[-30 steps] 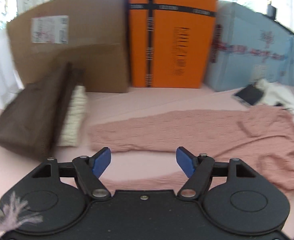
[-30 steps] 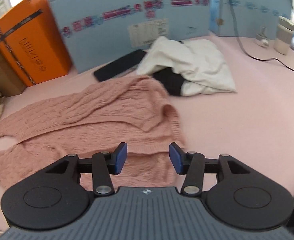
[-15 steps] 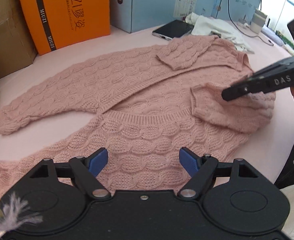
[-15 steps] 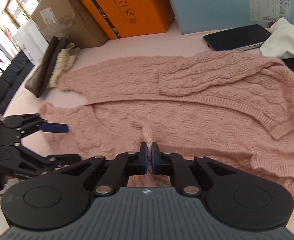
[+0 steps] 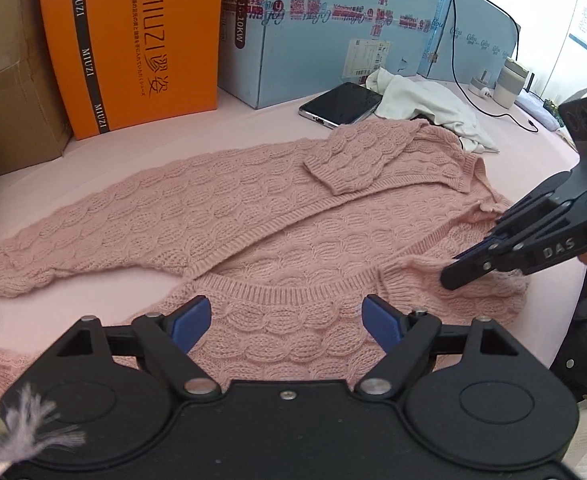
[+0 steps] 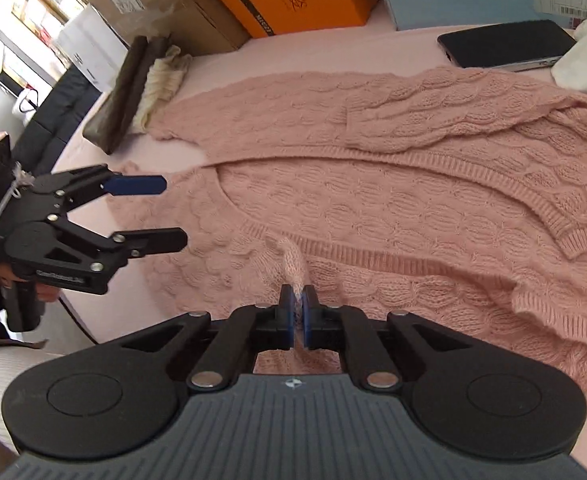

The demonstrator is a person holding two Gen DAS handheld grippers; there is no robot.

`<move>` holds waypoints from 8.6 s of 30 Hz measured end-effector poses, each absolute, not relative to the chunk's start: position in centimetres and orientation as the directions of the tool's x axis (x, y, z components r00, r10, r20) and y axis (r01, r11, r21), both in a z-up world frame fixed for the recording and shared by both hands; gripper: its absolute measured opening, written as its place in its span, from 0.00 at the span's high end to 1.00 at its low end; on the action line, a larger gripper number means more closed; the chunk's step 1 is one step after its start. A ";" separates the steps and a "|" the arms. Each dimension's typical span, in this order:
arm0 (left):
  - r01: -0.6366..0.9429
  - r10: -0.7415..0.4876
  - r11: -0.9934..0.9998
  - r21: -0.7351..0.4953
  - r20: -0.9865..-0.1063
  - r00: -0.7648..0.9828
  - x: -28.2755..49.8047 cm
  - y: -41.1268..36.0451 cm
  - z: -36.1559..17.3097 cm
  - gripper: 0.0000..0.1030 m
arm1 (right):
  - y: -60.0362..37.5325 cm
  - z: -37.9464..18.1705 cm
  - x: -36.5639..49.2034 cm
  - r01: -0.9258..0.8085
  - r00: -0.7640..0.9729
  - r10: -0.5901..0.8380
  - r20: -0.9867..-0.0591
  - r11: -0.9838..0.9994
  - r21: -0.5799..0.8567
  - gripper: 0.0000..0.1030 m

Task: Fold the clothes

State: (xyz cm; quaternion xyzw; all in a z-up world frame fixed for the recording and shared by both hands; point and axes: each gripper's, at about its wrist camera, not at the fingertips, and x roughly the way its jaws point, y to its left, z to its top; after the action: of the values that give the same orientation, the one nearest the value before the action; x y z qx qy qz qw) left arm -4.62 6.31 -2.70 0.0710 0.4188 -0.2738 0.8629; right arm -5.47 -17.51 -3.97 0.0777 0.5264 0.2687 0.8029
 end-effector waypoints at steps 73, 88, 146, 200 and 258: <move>0.533 -0.452 0.836 -0.129 -0.713 0.536 -2.2 6.4 -4.8 0.03 | -14.5 -5.8 -15.0 -0.296 0.641 -0.131 -0.756 0.867 -0.401 0.19; 0.583 -0.252 0.796 0.164 -0.785 0.565 -6.7 13.1 -6.1 0.05 | -17.4 -1.5 -9.1 -0.364 0.563 0.140 -0.815 0.927 -0.093 0.83; -0.332 -0.111 0.832 -0.445 -0.719 0.686 6.1 22.7 -6.1 0.15 | -30.7 -2.9 -7.2 0.548 0.649 -0.166 -0.743 0.779 0.305 0.33; 0.179 -0.182 0.982 -0.064 -0.580 0.794 -1.8 15.7 1.1 0.77 | -25.3 -0.9 -10.3 0.461 0.686 -0.225 -0.692 0.870 0.175 0.48; 0.069 -0.441 0.874 -0.481 -0.725 0.530 -0.2 17.0 -4.2 0.05 | -9.9 -2.2 -0.9 -0.131 0.481 0.365 -0.797 0.929 0.346 0.77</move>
State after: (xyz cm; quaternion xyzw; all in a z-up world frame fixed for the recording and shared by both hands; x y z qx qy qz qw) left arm -0.18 17.03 -4.20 -0.2016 0.4612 -0.1497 0.8510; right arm -0.94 -9.92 -2.21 0.1200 0.4881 0.1453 0.8522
